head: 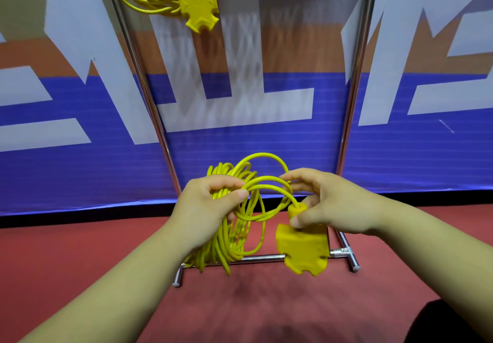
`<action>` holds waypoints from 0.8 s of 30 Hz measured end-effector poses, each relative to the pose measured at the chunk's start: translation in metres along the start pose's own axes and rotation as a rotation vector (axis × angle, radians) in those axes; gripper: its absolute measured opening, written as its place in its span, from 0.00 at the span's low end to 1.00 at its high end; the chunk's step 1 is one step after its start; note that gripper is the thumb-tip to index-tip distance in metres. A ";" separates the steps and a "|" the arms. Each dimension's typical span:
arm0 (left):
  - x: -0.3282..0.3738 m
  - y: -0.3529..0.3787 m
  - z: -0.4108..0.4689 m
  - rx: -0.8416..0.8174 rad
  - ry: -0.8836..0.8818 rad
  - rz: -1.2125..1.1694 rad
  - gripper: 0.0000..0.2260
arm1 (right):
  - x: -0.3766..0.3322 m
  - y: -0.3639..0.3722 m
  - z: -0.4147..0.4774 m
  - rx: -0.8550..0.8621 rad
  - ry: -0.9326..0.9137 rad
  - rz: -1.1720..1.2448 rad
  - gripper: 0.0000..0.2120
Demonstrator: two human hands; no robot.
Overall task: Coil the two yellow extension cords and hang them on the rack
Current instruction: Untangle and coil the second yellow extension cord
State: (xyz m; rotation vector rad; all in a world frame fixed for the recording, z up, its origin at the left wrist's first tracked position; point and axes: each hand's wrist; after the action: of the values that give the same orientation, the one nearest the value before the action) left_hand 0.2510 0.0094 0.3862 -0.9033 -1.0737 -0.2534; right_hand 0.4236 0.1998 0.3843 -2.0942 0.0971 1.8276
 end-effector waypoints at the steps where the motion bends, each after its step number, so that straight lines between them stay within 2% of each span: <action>1: 0.000 0.000 0.000 -0.001 0.002 -0.002 0.03 | 0.000 -0.001 0.001 -0.004 -0.003 0.002 0.34; 9: -0.007 -0.001 0.000 0.012 -0.026 -0.011 0.03 | -0.008 -0.001 0.000 -0.028 0.048 0.012 0.26; 12: -0.007 -0.001 0.000 0.055 -0.032 -0.026 0.03 | -0.011 0.003 0.000 0.077 0.067 -0.010 0.23; 16: -0.009 0.000 0.003 0.112 -0.063 -0.061 0.03 | -0.002 0.005 0.007 0.234 0.160 0.094 0.23; 21: -0.012 0.004 0.005 0.150 -0.105 -0.125 0.04 | 0.009 0.007 0.007 0.169 0.269 0.122 0.12; 24: -0.015 0.005 0.007 0.168 -0.131 -0.167 0.03 | 0.007 0.009 0.004 0.071 0.330 0.192 0.09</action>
State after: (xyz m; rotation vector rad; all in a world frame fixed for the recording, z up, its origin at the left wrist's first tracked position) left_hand 0.2421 0.0139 0.3724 -0.6882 -1.2752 -0.2406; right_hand 0.4181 0.1938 0.3745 -2.3851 0.4537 1.5324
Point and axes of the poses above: each hand's wrist, its own z-axis towards the middle knuckle, its own y-axis out of the palm, x = y × z, and after that the axes turned 9 degrees about z, right-handed
